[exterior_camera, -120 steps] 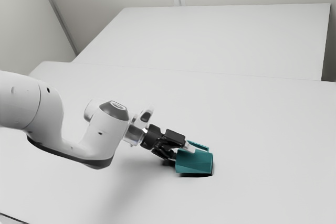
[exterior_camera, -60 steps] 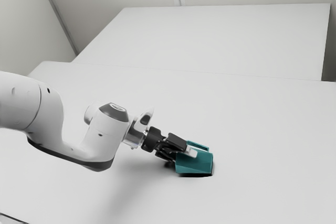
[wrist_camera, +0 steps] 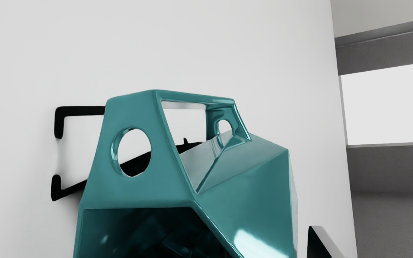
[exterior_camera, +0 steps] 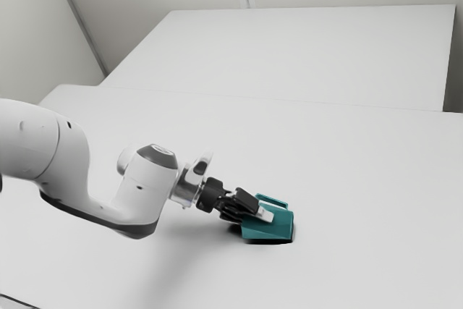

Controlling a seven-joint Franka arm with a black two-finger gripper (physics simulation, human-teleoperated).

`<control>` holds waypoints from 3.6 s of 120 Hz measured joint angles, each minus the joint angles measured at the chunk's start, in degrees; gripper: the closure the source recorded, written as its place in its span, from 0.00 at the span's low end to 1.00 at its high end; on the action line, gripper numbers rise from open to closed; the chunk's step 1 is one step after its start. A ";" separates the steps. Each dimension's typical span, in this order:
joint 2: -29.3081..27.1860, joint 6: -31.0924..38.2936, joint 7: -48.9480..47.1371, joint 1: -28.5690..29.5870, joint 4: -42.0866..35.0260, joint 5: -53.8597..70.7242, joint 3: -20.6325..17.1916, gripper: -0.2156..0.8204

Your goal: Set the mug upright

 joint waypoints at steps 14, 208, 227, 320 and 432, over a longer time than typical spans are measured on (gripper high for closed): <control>0.02 -0.36 0.42 0.09 0.01 -0.28 0.00 0.76; -23.97 -1.06 -32.90 6.12 1.79 92.21 2.81 0.97; -20.95 -0.14 -37.84 5.83 1.76 96.84 2.75 0.97; -10.88 1.69 -50.83 4.69 4.97 102.41 2.72 0.96; -4.28 5.50 -54.52 5.06 7.12 99.89 2.91 0.96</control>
